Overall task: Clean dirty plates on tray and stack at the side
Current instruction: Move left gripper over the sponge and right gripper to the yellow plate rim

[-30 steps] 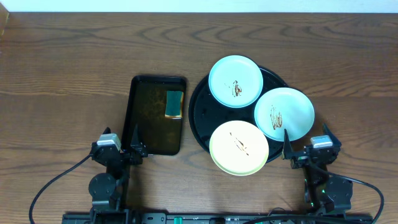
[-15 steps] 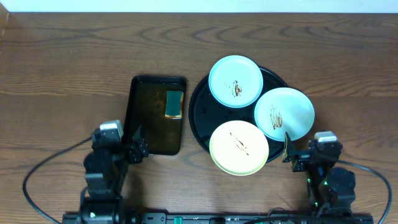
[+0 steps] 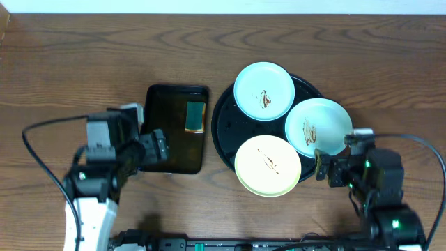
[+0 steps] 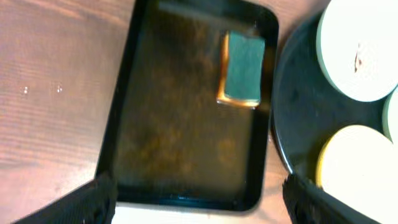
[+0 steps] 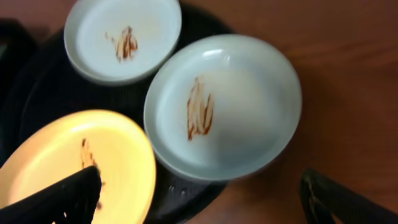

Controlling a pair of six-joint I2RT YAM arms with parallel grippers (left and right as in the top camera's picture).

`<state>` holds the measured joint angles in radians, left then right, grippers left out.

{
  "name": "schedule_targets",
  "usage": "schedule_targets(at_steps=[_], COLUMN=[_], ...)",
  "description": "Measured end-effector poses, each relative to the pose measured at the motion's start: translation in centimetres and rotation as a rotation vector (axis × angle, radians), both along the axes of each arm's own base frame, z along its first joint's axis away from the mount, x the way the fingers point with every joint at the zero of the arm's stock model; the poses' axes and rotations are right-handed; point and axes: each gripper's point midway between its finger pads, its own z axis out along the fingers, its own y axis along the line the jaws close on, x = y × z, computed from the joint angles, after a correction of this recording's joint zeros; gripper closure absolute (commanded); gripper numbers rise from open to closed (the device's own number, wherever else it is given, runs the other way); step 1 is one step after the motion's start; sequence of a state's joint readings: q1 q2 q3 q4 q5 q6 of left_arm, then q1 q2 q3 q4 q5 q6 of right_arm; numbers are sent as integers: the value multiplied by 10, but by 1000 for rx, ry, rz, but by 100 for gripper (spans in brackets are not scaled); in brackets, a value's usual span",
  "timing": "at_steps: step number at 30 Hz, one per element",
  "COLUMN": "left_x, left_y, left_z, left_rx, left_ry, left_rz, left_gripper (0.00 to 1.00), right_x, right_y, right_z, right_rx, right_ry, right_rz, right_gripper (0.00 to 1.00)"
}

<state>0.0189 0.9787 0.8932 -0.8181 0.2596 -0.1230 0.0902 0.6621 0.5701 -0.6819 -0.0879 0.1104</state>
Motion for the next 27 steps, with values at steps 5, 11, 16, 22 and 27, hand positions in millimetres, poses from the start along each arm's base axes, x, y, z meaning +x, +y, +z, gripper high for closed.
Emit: schedule_targets(at_steps=[5, 11, 16, 22, 27], left_x=[5, 13, 35, 62, 90], left_y=[-1, -1, -6, -12, -28], left_z=[16, 21, 37, 47, 36], left_rx=[-4, -4, -12, 39, 69], left_ry=[29, -5, -115, -86, -48], left_rz=[-3, -3, -37, -62, -102], left_gripper=[15, 14, 15, 15, 14], right_x=[6, 15, 14, 12, 12], right_y=[8, 27, 36, 41, 41], right_z=[2, 1, -6, -6, -6], right_rx=[22, 100, 149, 172, 176], right_ry=[154, 213, 262, 271, 274], right_rz=[26, 94, 119, 135, 133], right_gripper=[1, 1, 1, 4, 9])
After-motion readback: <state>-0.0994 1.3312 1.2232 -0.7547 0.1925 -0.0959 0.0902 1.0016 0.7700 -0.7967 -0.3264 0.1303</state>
